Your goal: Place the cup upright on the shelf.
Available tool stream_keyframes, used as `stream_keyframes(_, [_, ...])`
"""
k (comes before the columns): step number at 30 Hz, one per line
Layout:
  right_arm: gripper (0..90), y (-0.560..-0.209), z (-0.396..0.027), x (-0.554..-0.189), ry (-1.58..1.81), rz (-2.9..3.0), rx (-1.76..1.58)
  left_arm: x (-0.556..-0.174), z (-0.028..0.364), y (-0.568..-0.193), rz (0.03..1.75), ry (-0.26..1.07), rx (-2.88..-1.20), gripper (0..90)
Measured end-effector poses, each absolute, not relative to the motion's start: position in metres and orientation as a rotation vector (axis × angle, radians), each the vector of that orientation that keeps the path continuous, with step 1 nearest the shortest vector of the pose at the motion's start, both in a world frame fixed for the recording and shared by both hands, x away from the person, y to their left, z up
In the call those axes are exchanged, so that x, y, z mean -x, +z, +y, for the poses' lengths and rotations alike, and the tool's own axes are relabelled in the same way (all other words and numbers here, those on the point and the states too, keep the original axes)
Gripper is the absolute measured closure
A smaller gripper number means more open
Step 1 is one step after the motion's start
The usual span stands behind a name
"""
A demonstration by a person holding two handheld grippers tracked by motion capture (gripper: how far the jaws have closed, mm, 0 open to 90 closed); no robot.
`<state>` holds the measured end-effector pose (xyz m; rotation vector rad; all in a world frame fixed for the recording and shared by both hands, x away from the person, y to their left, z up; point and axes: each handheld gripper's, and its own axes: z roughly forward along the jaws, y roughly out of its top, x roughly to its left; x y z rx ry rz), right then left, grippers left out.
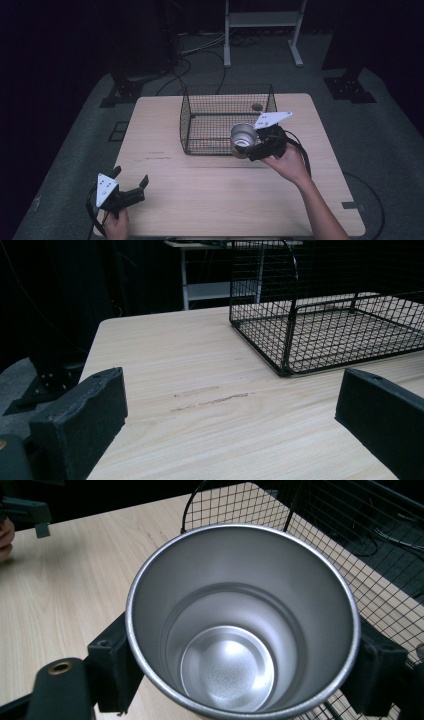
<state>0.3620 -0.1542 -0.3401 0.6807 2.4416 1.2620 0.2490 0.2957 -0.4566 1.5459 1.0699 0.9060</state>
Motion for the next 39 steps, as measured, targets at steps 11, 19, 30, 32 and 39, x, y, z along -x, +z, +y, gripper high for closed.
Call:
stream_keyframes(11, [17.8,-0.336,-0.148,-0.37,1.26,2.438,-0.686,-0.248,0.296,-0.457,1.067,0.909,-1.542,0.0])
stream_keyframes(19, [17.8,-0.329,-0.143,-0.377,1.264,2.414,-0.684,-0.249,0.295,-0.457,1.07,0.901,-1.541,0.0])
stream_keyframes(30, [17.8,-0.324,-0.135,-0.391,1.263,2.421,-0.687,-0.248,0.296,-0.456,1.064,0.912,-1.552,0.0])
stream_keyframes(32, [17.8,-0.324,-0.132,-0.394,1.255,2.425,-0.675,-0.248,0.296,-0.457,1.064,0.913,-1.552,0.0])
stream_keyframes(39, [17.8,-0.323,-0.125,-0.405,1.225,2.435,-0.678,-0.248,0.294,-0.456,1.057,0.917,-1.559,0.0])
